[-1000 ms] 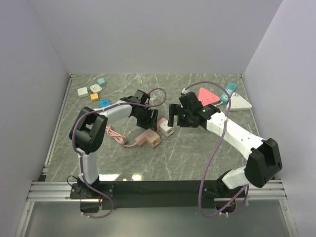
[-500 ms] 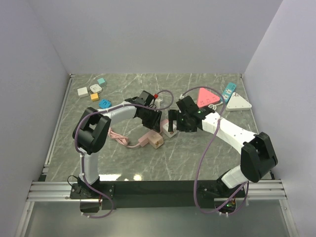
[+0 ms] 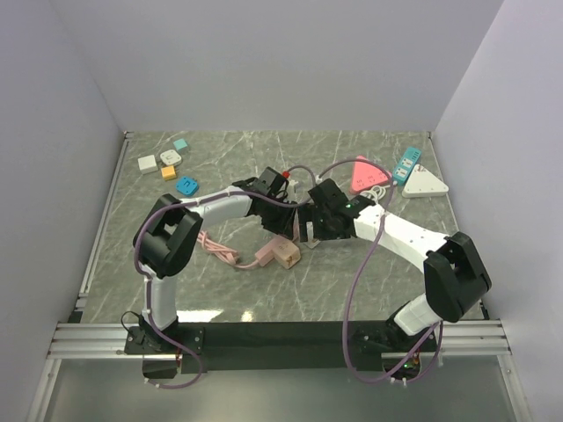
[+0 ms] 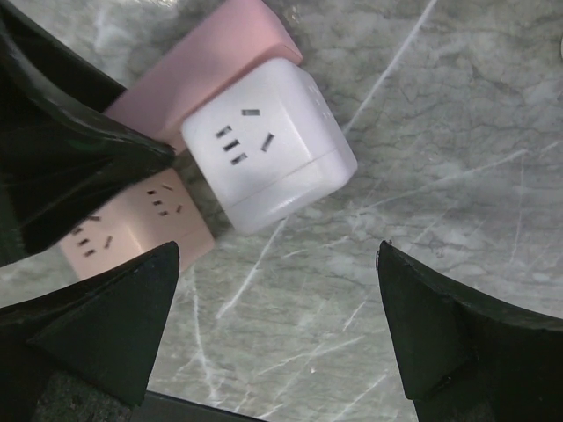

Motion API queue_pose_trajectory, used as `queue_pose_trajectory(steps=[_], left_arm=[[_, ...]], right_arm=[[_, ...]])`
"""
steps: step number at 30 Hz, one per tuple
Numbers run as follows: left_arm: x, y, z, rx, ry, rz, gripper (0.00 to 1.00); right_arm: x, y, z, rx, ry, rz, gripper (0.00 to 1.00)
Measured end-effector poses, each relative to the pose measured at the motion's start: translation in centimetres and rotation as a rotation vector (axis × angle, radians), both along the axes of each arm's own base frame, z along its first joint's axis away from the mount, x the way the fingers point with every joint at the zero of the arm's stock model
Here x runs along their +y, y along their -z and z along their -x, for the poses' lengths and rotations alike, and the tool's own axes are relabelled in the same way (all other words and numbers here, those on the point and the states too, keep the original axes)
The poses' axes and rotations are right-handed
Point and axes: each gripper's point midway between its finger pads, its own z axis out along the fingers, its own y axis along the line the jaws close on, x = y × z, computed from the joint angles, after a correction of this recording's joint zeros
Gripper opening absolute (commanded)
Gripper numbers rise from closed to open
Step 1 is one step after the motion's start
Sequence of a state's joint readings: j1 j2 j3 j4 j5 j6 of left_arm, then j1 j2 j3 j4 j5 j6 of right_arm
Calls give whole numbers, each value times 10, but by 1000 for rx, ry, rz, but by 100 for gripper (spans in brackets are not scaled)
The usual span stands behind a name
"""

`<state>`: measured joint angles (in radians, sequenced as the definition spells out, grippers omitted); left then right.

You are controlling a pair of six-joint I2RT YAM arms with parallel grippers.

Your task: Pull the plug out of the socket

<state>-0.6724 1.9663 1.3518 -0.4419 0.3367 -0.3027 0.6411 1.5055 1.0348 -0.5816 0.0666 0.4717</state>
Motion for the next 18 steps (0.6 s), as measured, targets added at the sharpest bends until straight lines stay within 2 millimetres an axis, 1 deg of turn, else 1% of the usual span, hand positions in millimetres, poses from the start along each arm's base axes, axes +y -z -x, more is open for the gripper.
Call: queue_pose_trajectory(steps=[4,7,14,18], left_arm=[[1,-1,-1,-25,-33,-22,0],[3,-1,-1,-37,-51,-35,0],[3,-1,-2,-40,-66,-44,0],[4,-1,-2,-37,-71,-44,0]], right_arm=[[-6,9,5,-3,-21,39,100],[-8,10,5,-21,-38,51,100],[-8,9,-6,-85,-82,72,100],[-6,14,-14,-106,-119,95,100]])
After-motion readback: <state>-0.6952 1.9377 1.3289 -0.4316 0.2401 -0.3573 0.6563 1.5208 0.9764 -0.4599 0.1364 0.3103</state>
